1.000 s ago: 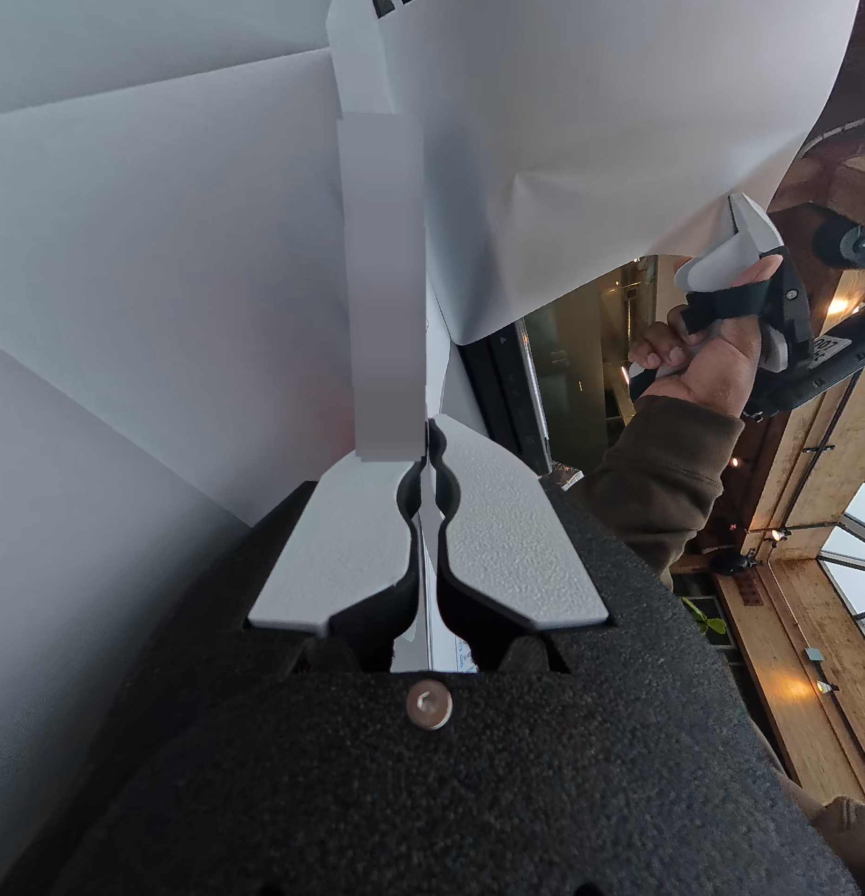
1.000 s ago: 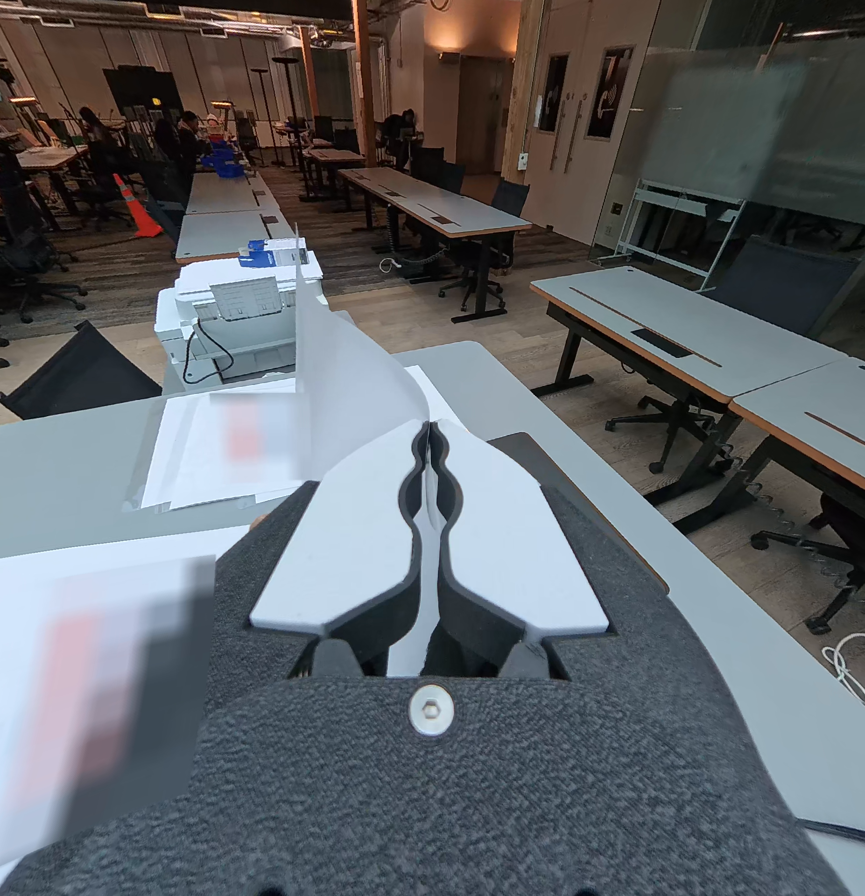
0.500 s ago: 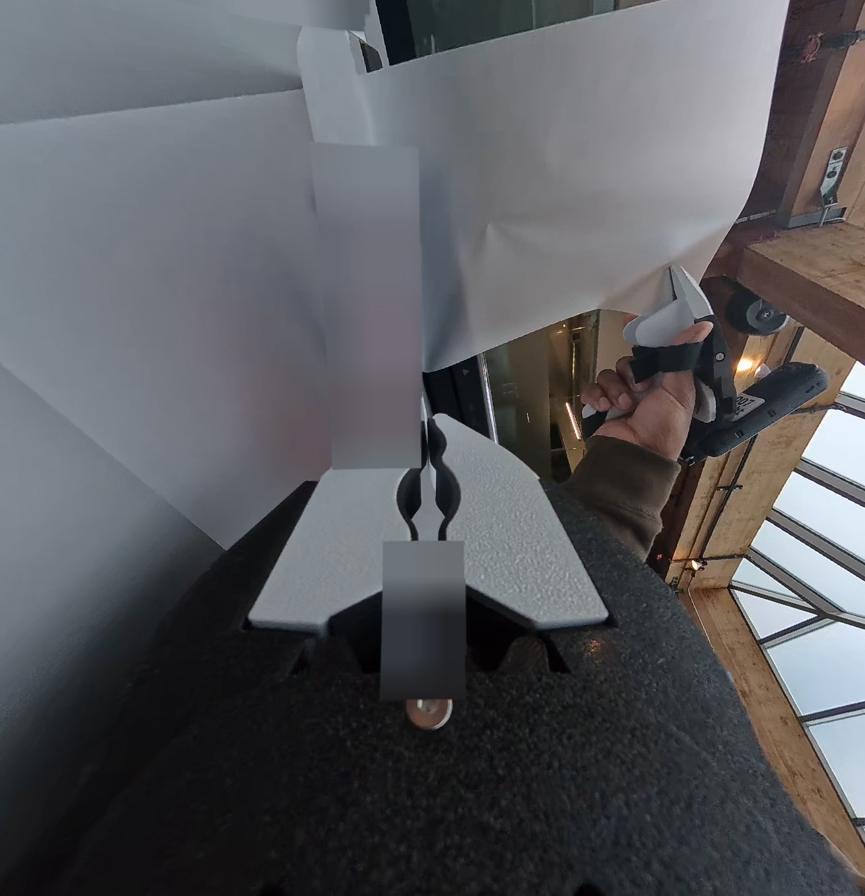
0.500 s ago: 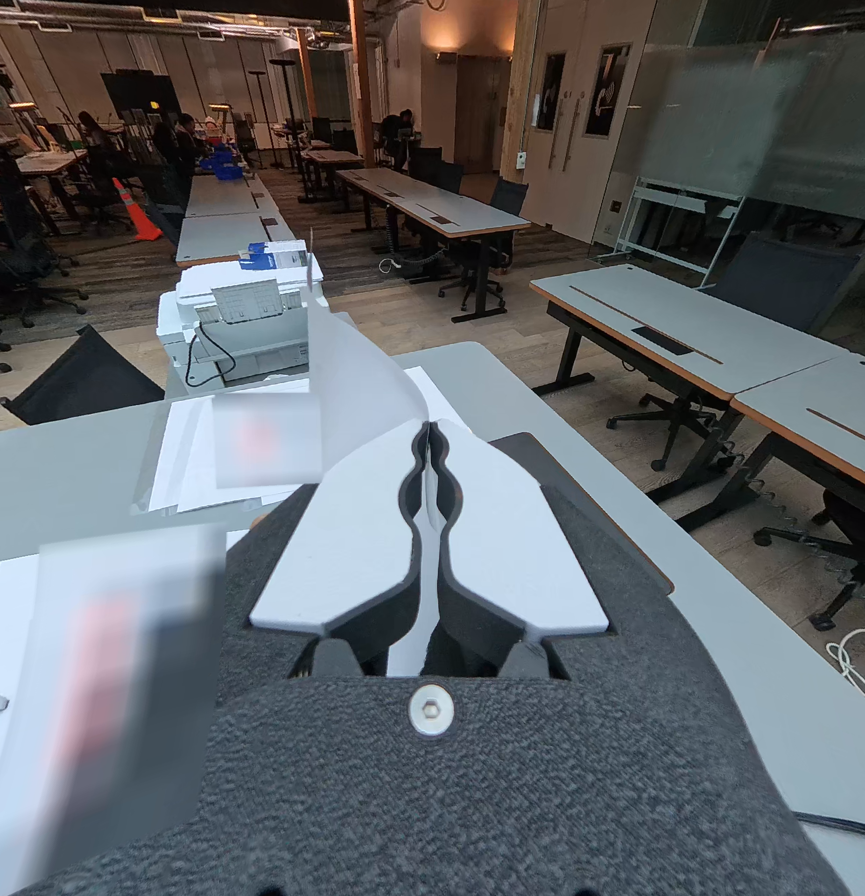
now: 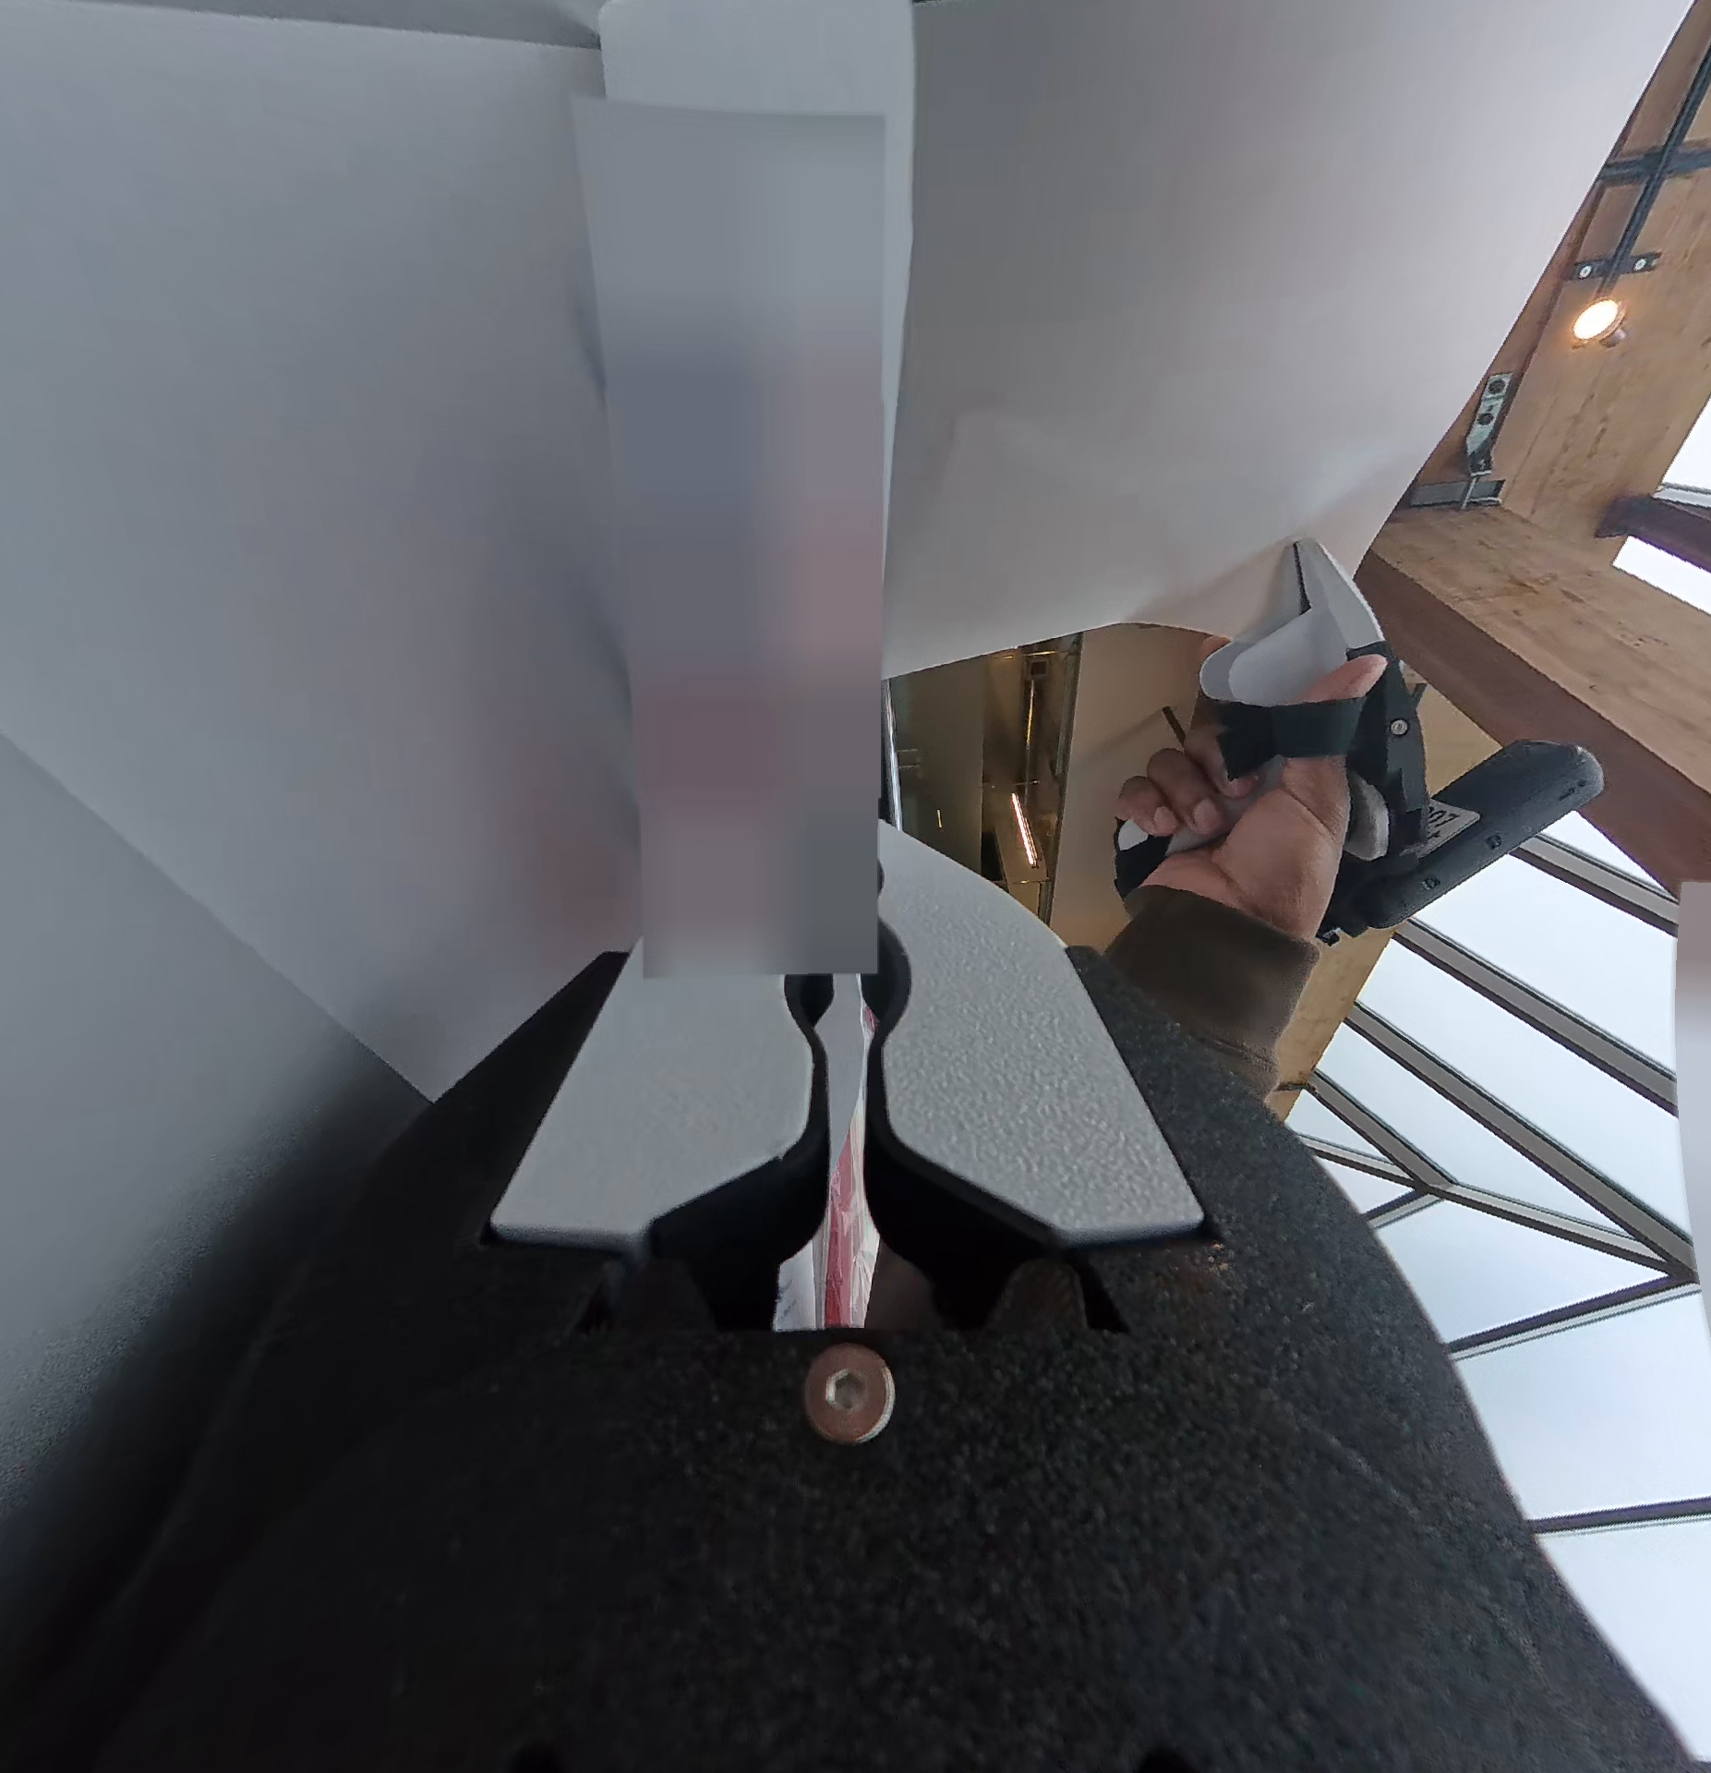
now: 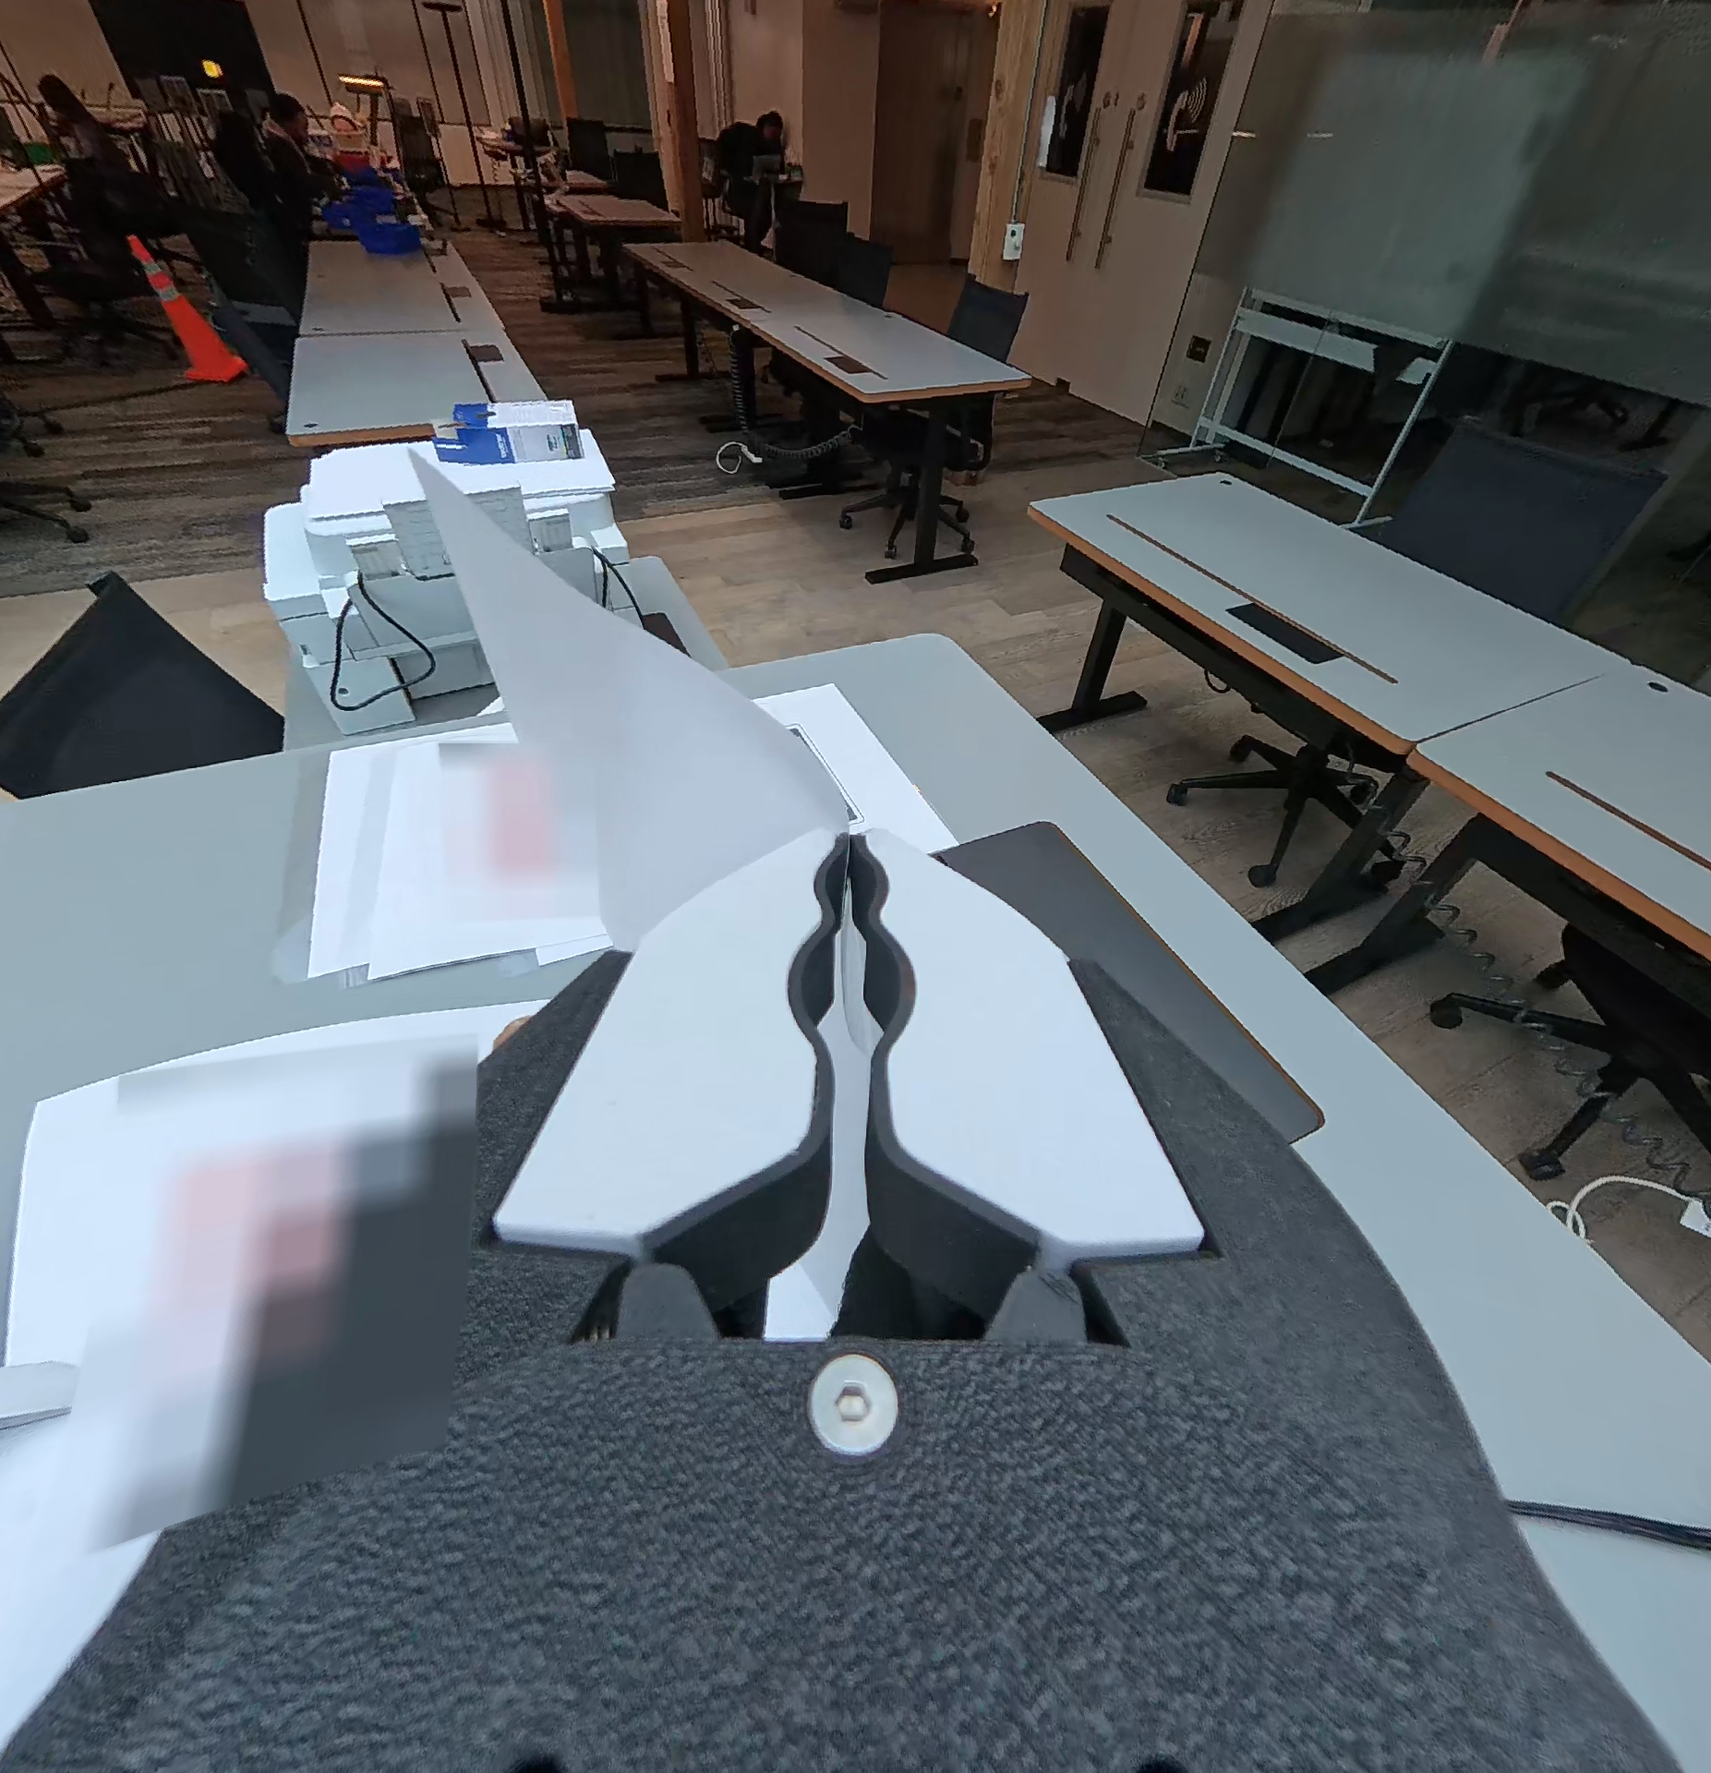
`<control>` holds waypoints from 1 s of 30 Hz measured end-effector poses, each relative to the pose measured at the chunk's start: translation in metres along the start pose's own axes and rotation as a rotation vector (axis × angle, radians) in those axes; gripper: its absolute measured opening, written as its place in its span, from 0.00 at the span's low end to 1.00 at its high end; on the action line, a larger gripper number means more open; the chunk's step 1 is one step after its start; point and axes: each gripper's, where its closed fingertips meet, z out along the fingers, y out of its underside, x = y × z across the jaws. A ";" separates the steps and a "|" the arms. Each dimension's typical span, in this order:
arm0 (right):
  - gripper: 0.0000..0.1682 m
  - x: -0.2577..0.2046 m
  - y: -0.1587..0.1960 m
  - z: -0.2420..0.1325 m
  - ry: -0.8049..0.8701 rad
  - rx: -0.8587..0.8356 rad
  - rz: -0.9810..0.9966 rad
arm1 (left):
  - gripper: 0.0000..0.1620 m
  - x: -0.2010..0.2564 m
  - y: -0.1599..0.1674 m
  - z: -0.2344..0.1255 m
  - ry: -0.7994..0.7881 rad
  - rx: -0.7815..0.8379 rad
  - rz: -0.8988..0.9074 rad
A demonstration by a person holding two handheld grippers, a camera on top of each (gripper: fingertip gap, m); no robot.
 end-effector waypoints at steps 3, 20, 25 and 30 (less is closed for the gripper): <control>0.00 -0.001 -0.004 -0.001 0.009 -0.003 -0.004 | 0.00 0.003 0.002 0.001 0.014 -0.007 -0.006; 0.00 -0.016 -0.005 0.004 0.002 -0.034 -0.036 | 0.00 0.013 -0.024 0.021 0.100 0.101 0.066; 0.00 -0.018 -0.003 0.004 -0.001 -0.037 -0.032 | 0.00 0.025 -0.024 0.027 0.148 0.089 0.093; 0.00 -0.027 -0.002 0.000 -0.012 -0.031 -0.023 | 0.00 0.037 -0.030 0.008 0.149 0.068 0.143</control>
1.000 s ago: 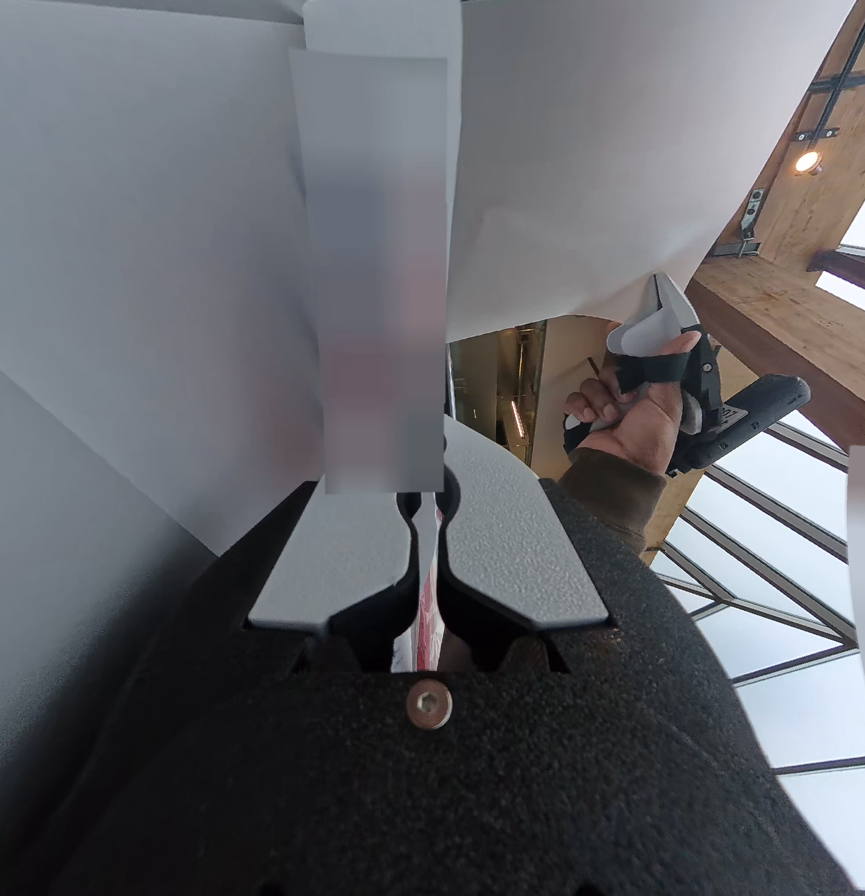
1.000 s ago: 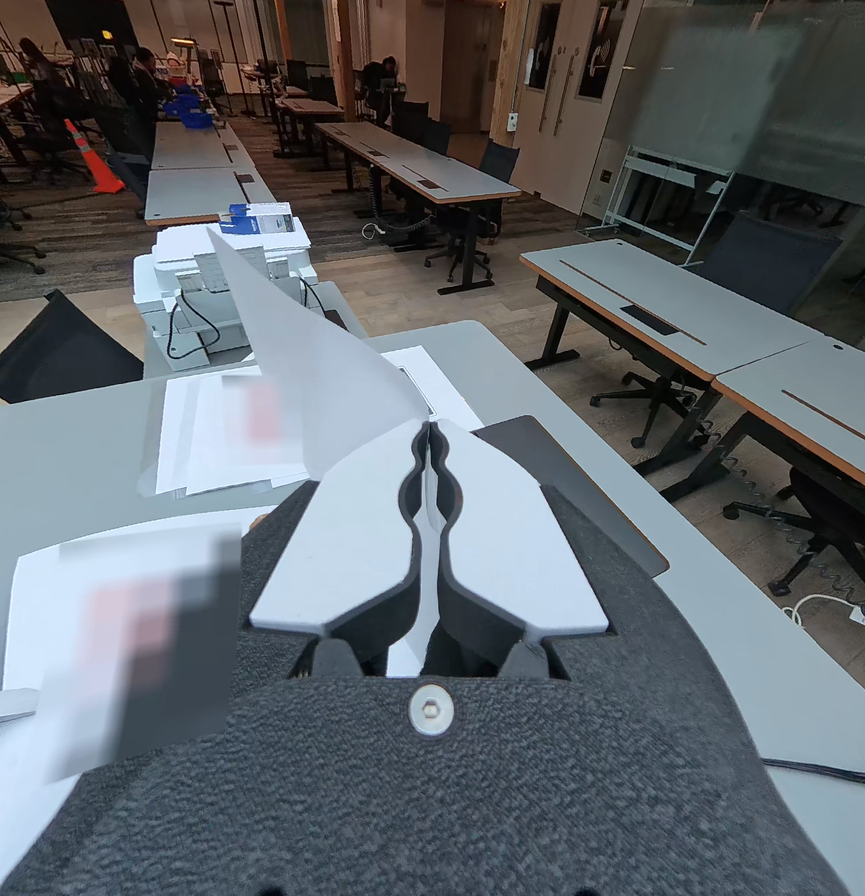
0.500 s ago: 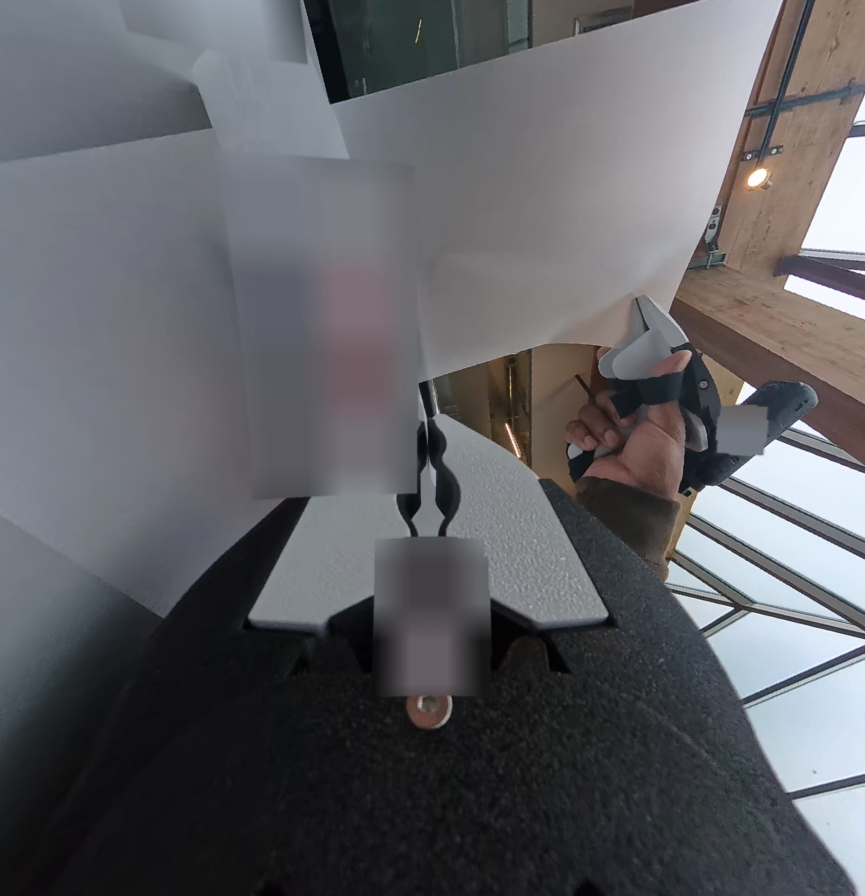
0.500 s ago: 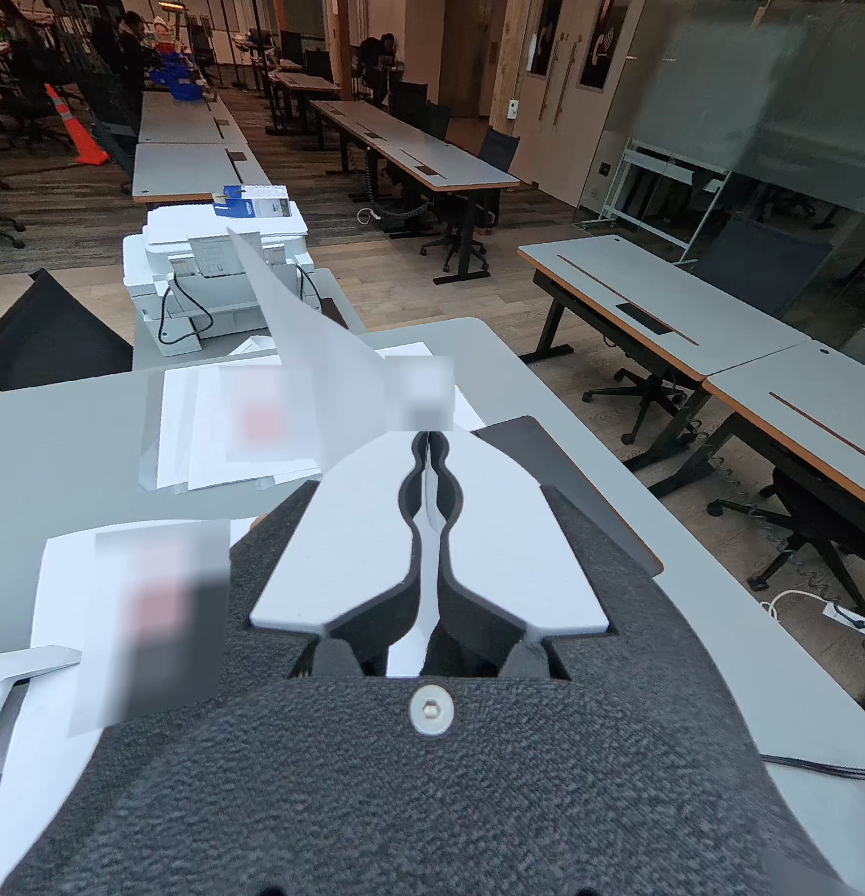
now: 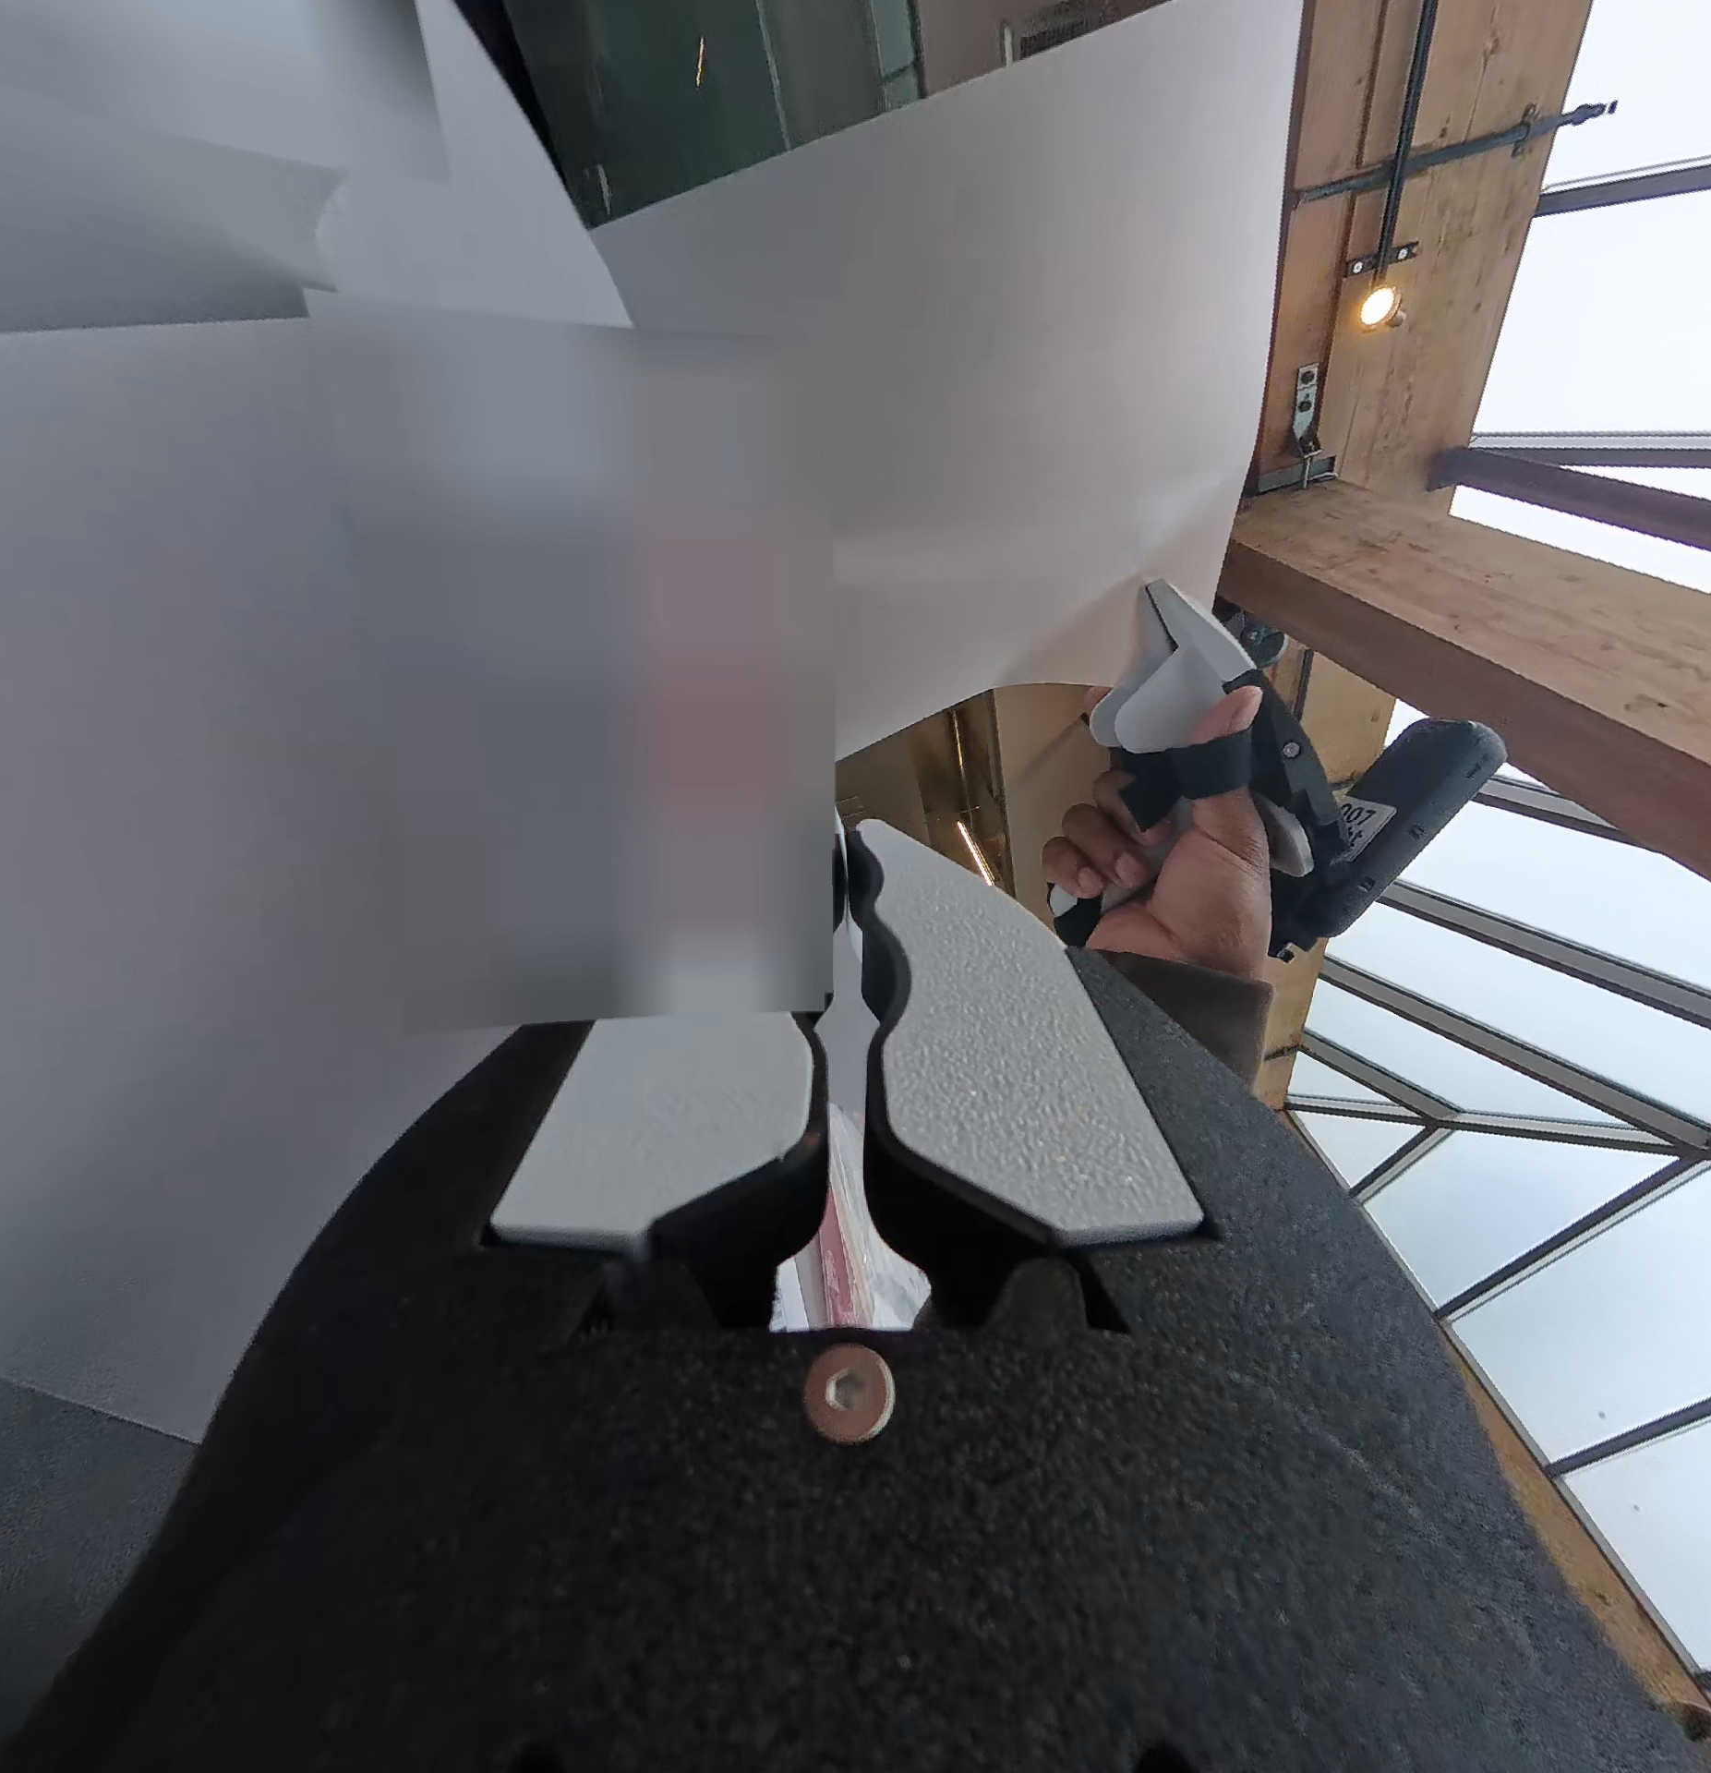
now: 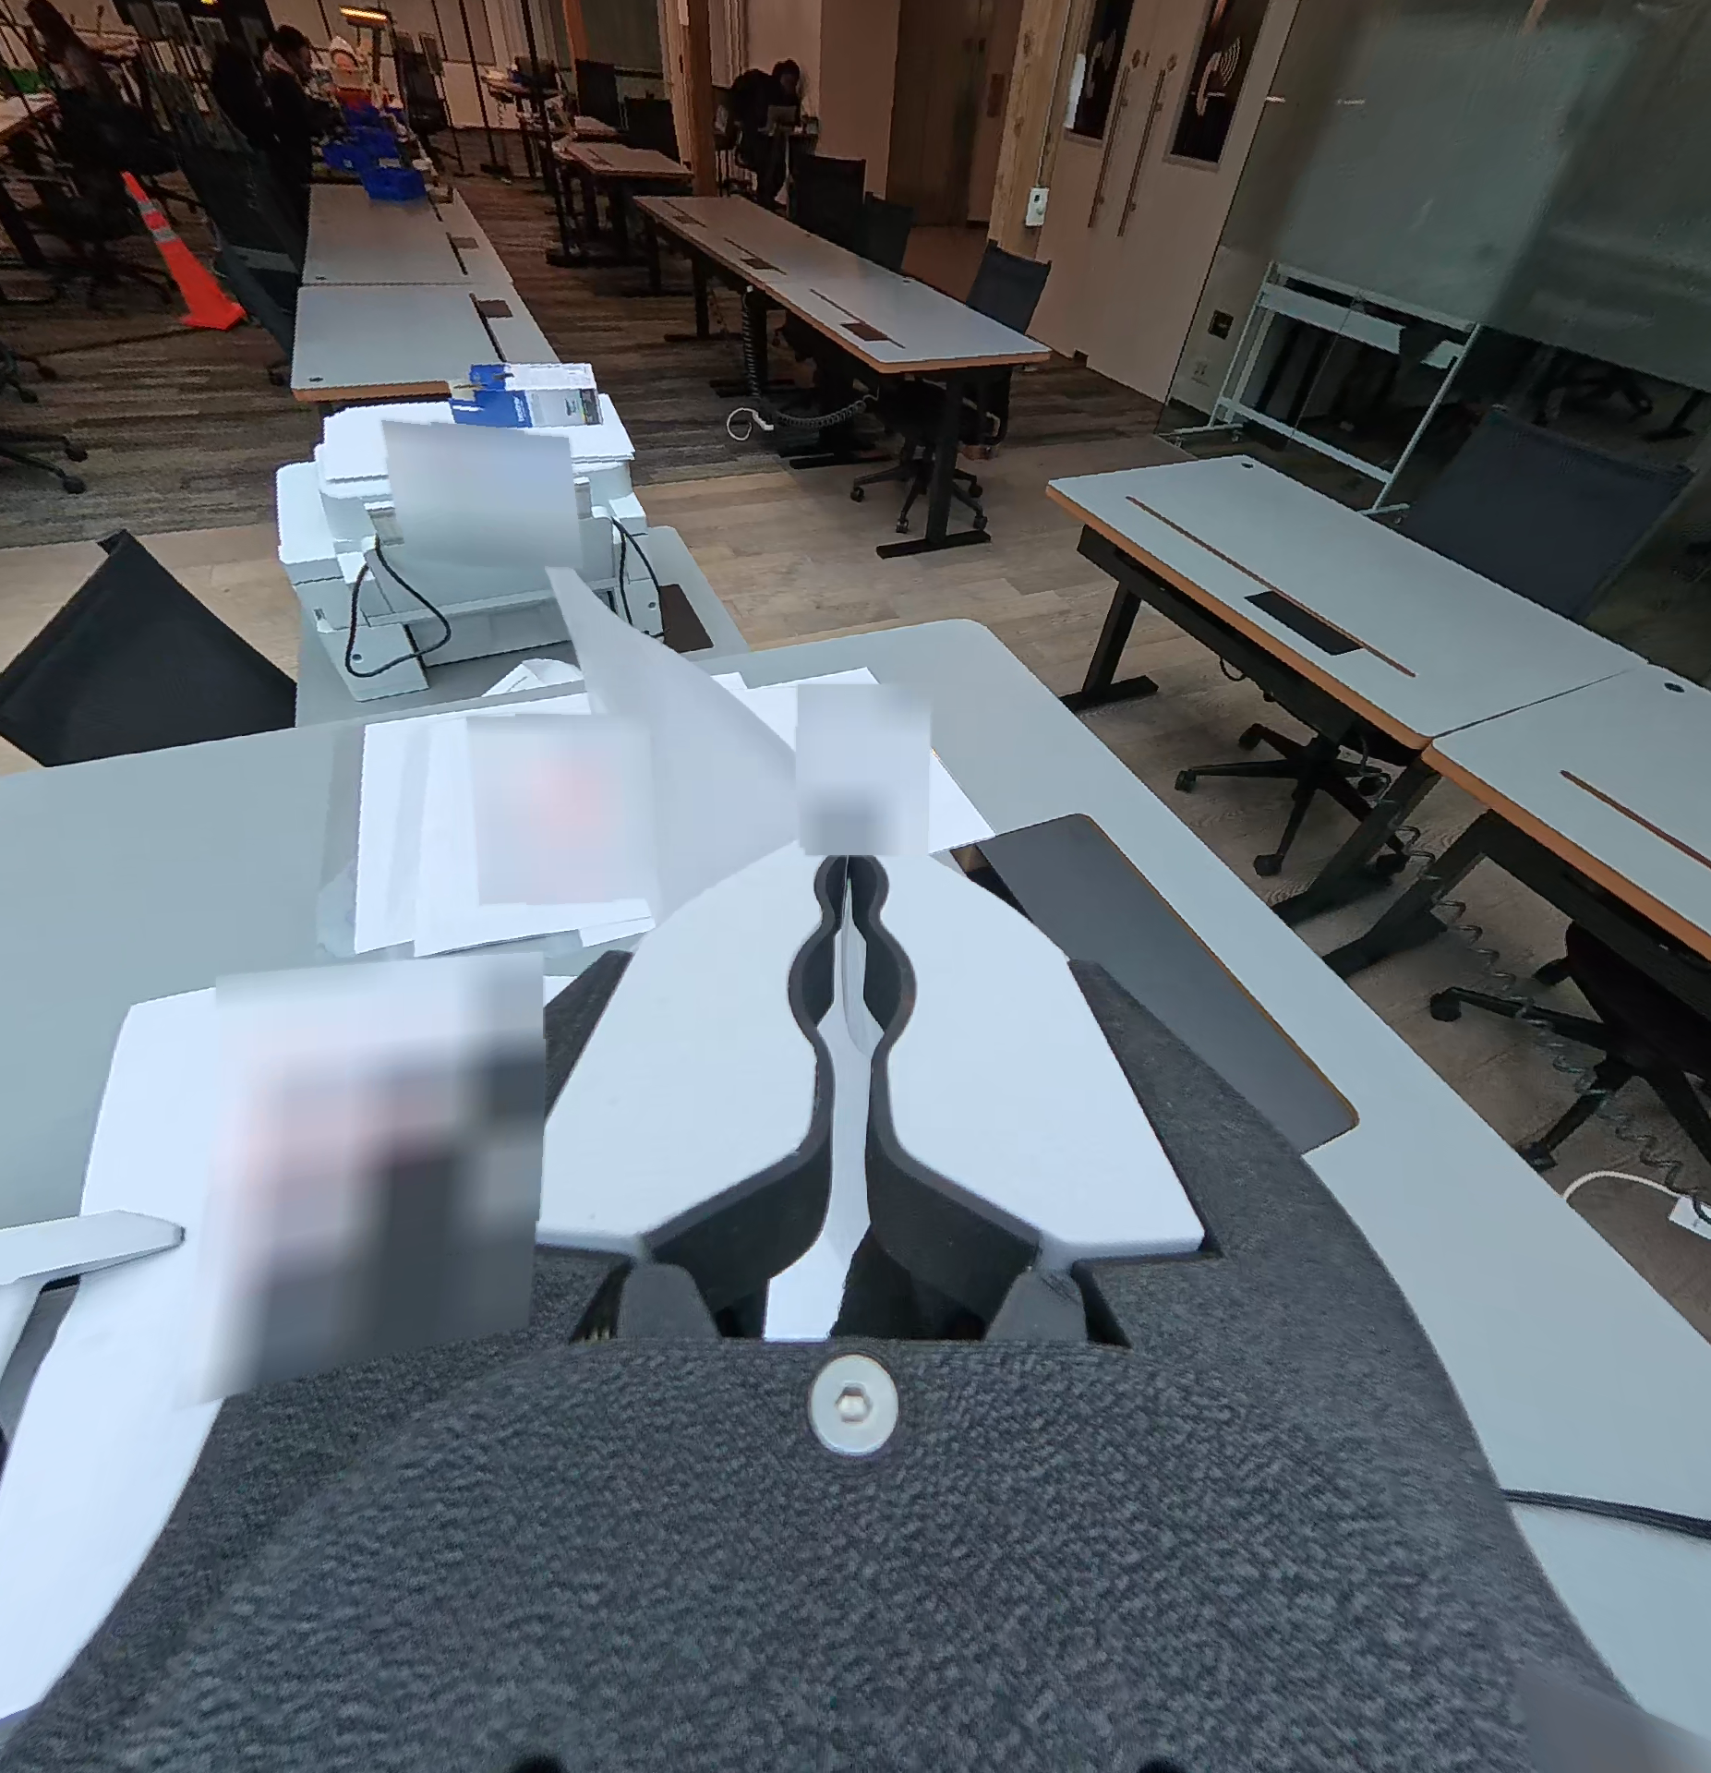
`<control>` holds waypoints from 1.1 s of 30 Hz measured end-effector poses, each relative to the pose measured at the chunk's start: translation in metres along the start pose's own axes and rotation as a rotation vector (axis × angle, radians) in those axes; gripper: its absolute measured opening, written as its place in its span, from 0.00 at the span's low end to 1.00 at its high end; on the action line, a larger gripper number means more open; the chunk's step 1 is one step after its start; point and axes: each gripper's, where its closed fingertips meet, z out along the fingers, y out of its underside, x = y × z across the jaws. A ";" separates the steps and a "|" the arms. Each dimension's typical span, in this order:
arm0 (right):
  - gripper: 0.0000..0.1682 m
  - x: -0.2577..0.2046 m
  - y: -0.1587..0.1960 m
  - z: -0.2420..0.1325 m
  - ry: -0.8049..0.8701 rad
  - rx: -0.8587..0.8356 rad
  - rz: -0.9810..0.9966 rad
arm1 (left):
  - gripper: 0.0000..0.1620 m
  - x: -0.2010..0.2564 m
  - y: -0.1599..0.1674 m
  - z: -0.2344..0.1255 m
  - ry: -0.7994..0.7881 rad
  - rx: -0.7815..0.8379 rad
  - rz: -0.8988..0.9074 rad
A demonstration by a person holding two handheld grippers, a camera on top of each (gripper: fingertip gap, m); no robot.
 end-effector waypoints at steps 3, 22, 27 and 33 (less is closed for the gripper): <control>0.00 -0.012 0.003 -0.002 -0.024 -0.003 0.021 | 0.00 0.005 -0.006 -0.020 -0.002 -0.015 -0.001; 0.00 -0.047 -0.012 -0.013 0.090 0.035 0.019 | 0.00 0.000 0.011 -0.106 -0.043 -0.168 -0.130; 0.00 -0.038 -0.015 -0.012 0.132 0.047 0.043 | 0.00 0.003 0.017 -0.105 -0.047 -0.184 -0.115; 0.00 -0.036 -0.015 -0.013 0.143 0.055 0.056 | 0.00 0.005 0.023 -0.103 -0.026 -0.206 -0.130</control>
